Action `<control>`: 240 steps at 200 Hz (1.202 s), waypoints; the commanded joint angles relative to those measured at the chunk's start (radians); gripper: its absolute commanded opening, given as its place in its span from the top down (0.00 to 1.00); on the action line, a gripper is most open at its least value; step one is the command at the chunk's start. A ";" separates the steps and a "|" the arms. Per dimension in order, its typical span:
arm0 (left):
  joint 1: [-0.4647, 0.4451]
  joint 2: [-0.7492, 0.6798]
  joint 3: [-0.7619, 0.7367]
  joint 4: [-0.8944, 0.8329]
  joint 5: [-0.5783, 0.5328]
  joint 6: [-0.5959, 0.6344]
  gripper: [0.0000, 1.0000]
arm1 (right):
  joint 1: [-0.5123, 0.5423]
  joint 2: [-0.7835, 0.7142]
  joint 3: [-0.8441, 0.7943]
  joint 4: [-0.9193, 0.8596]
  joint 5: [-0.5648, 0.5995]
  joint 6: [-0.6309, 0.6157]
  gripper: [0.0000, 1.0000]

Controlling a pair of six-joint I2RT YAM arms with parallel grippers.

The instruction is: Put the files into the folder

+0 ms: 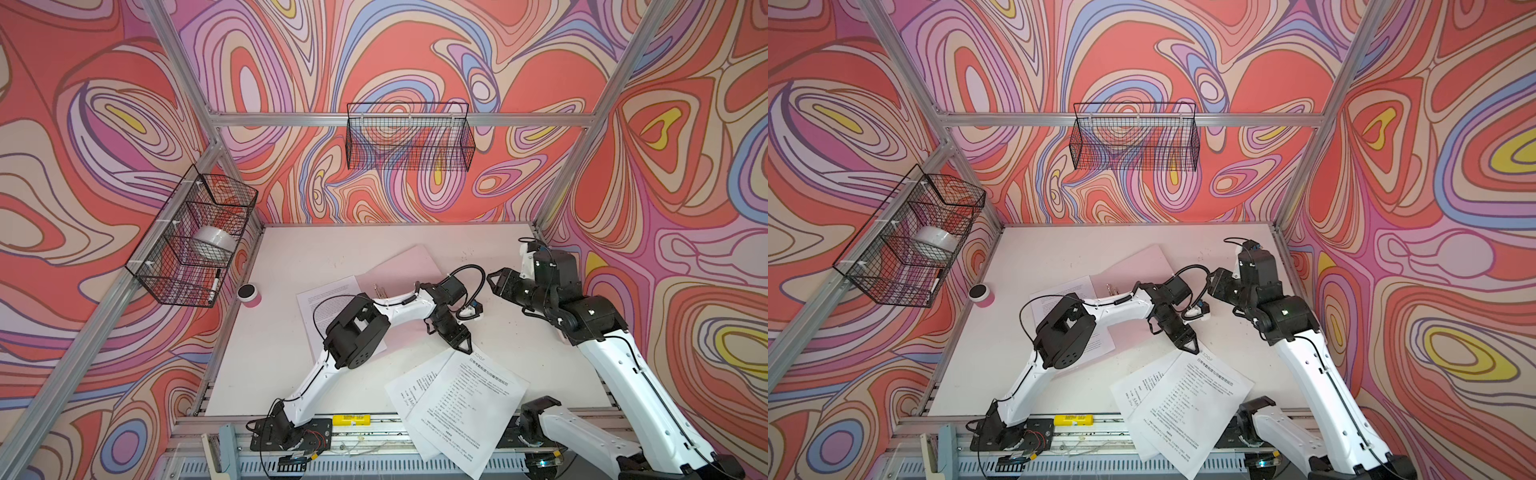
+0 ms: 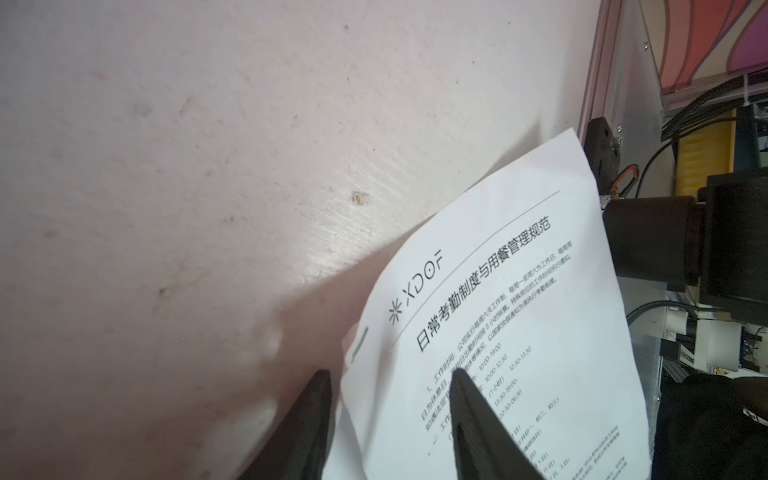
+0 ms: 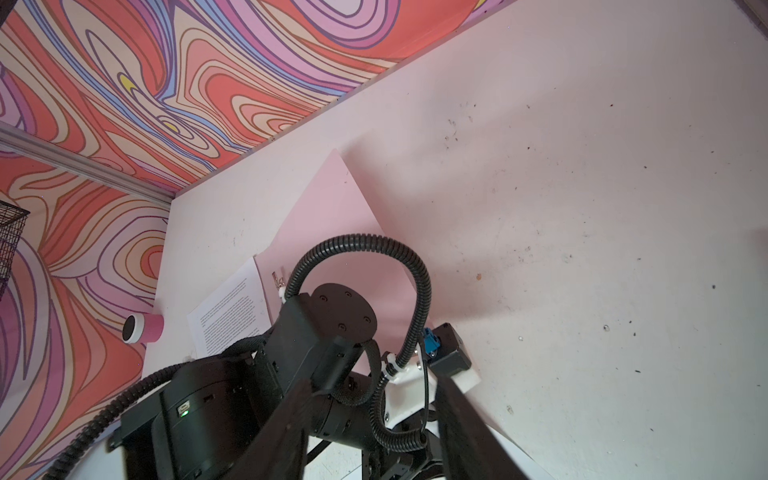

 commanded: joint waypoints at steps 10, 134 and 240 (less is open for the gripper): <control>-0.006 -0.007 -0.029 -0.023 0.048 0.014 0.53 | -0.003 0.005 -0.020 0.018 -0.006 -0.010 0.50; -0.012 -0.070 -0.054 0.103 0.031 -0.141 0.98 | -0.004 -0.005 0.003 0.021 0.032 -0.023 0.51; 0.086 -0.496 -0.061 -0.082 -0.059 -0.142 1.00 | -0.023 0.201 0.255 0.130 -0.005 -0.027 0.49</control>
